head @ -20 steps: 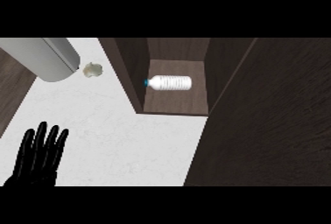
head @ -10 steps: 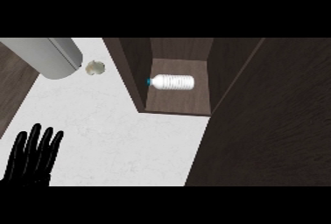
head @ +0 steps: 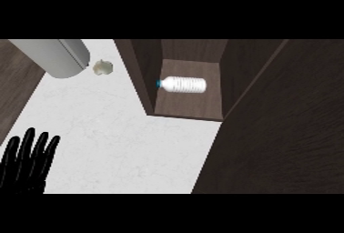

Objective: Pick up the bottled water, place it into the cabinet and close the cabinet

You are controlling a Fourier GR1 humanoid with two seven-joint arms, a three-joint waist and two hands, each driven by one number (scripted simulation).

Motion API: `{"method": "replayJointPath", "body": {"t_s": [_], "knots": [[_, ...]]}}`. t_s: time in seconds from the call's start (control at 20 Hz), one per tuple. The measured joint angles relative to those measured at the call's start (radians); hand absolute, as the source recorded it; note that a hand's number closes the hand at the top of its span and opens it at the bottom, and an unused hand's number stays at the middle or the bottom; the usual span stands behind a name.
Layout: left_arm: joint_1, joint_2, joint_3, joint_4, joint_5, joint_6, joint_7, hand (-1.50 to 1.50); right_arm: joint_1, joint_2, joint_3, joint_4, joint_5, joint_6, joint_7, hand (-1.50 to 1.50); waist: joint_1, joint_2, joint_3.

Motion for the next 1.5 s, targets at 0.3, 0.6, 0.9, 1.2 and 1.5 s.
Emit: {"method": "replayJointPath", "body": {"t_s": [0.3,0.6,0.9,1.2,1.5], "knots": [[0.003,0.01,0.008,-0.006,0.009,-0.024,-0.001,-1.5,0.005,0.008,-0.011,0.016,-0.065,-0.002,0.003,1.5,0.025,0.013,0.0],[-0.011,0.022,0.014,-0.013,0.018,-0.056,-0.001,-1.5,0.027,0.029,-0.016,0.076,-0.269,0.04,0.046,1.5,0.071,0.038,0.0],[-0.017,0.029,0.027,0.001,0.025,-0.074,-0.002,-1.5,0.053,0.037,-0.022,0.12,-0.432,0.022,0.075,1.5,0.069,0.037,0.0],[0.002,0.031,0.041,0.01,0.027,-0.073,-0.008,-1.5,0.09,0.053,-0.091,0.131,-0.454,-0.064,0.025,1.5,0.034,0.028,0.001],[0.014,0.036,0.05,0.007,0.033,-0.086,-0.013,-1.5,0.052,0.076,-0.265,0.194,-0.477,-0.18,-0.021,1.5,0.034,0.031,0.004]]}}
